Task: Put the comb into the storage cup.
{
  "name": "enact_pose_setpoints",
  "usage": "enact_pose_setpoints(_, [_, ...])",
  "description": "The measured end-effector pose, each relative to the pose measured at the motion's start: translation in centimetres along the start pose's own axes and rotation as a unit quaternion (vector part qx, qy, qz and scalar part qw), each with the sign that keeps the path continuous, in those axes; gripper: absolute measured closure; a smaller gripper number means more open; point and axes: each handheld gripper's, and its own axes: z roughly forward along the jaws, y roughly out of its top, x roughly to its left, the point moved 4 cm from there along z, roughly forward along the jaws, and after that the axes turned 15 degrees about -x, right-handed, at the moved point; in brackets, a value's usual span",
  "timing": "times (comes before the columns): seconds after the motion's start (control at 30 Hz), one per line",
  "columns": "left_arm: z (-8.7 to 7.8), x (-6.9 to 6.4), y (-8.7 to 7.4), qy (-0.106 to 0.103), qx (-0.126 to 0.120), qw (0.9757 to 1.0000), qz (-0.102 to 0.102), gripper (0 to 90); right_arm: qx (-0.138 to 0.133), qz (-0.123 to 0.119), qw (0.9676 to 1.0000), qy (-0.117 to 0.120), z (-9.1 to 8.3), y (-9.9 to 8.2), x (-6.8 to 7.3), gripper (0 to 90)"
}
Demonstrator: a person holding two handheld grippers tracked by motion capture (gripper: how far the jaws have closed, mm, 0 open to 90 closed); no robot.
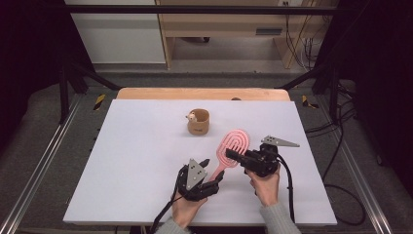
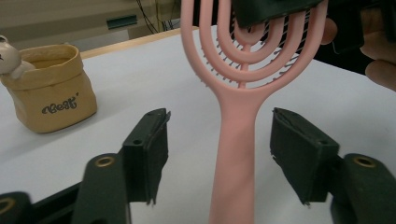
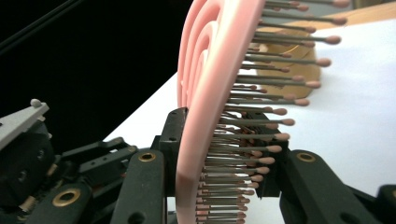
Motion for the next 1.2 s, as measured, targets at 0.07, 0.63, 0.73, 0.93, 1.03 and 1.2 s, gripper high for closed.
enact_pose_setpoints(0.07, [-0.1,0.3,0.2,-0.005,0.000,0.9999,-0.011,30.0,-0.006,-0.004,1.0000,-0.003,-0.2,0.2,-0.1,63.8])
enact_pose_setpoints(0.63, [-1.5,3.1,1.8,-0.034,-0.009,0.9986,-0.040,2.8,-0.029,-0.036,0.9986,-0.026,-1.1,1.8,0.1,63.8])
enact_pose_setpoints(0.73, [-1.9,3.8,2.2,-0.036,-0.011,0.9984,-0.042,2.3,-0.032,-0.043,0.9981,-0.029,-1.2,2.2,0.2,63.8])
enact_pose_setpoints(0.93, [-2.6,5.2,2.5,-0.035,-0.009,0.9986,-0.038,2.3,-0.039,-0.054,0.9972,-0.034,-1.4,3.0,0.4,63.8])
enact_pose_setpoints(1.03, [-2.9,5.8,2.5,-0.032,-0.004,0.9990,-0.031,2.3,-0.041,-0.059,0.9968,-0.035,-1.3,3.3,0.5,63.7])
enact_pose_setpoints(1.2, [-3.4,7.0,2.3,-0.036,-0.005,0.9984,-0.043,2.3,-0.044,-0.065,0.9962,-0.036,-1.1,3.6,0.7,63.7])
